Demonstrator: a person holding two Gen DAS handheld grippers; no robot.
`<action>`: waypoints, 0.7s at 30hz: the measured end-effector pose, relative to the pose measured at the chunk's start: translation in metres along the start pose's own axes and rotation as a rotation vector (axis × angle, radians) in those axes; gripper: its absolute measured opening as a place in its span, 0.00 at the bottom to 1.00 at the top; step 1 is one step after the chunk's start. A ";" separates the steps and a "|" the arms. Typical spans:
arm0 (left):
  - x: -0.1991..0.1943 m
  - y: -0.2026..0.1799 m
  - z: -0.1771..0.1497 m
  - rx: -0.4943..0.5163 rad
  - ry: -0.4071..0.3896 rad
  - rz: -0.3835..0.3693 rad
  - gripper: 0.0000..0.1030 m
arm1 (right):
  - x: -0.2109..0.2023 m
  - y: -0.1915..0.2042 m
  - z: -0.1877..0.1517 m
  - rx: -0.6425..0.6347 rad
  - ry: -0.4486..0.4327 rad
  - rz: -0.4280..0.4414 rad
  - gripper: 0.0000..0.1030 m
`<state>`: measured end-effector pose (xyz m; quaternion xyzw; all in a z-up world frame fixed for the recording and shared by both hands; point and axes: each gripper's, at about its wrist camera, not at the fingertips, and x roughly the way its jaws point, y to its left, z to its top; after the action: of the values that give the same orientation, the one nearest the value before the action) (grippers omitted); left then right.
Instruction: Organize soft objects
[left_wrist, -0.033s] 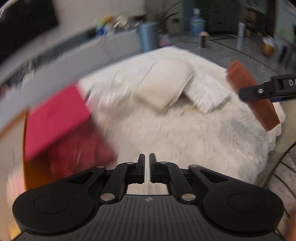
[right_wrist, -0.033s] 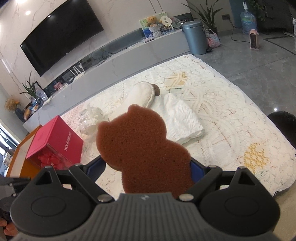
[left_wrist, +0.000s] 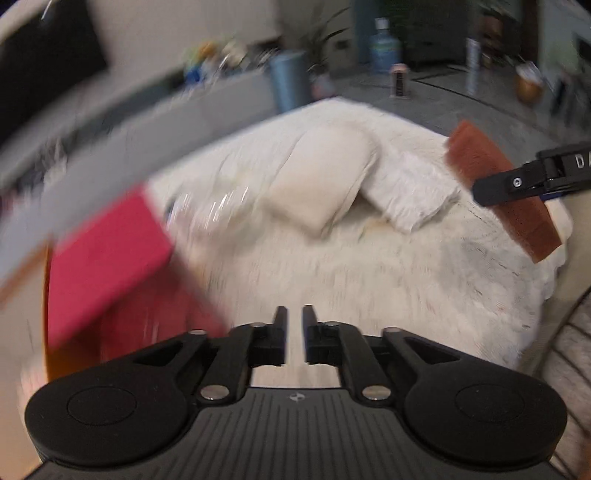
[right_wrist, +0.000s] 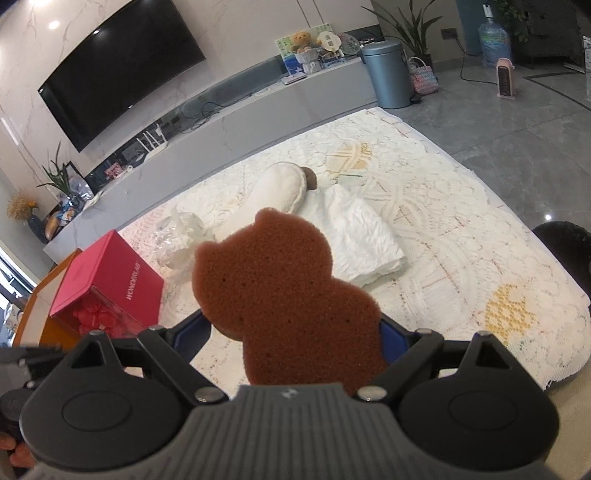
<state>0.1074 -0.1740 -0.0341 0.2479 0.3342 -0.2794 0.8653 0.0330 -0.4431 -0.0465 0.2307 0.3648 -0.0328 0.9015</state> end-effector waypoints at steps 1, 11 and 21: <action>0.001 -0.016 0.004 0.066 -0.033 0.037 0.18 | 0.000 -0.001 0.000 0.003 0.000 -0.006 0.88; 0.080 -0.096 0.040 0.455 -0.142 0.201 0.56 | -0.004 -0.021 0.002 0.057 -0.011 -0.034 0.87; 0.149 -0.111 0.045 0.558 -0.146 0.409 0.41 | -0.005 -0.037 0.002 0.103 -0.017 -0.058 0.87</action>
<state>0.1478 -0.3296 -0.1383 0.5162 0.1257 -0.1977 0.8238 0.0224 -0.4776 -0.0568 0.2658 0.3614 -0.0793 0.8902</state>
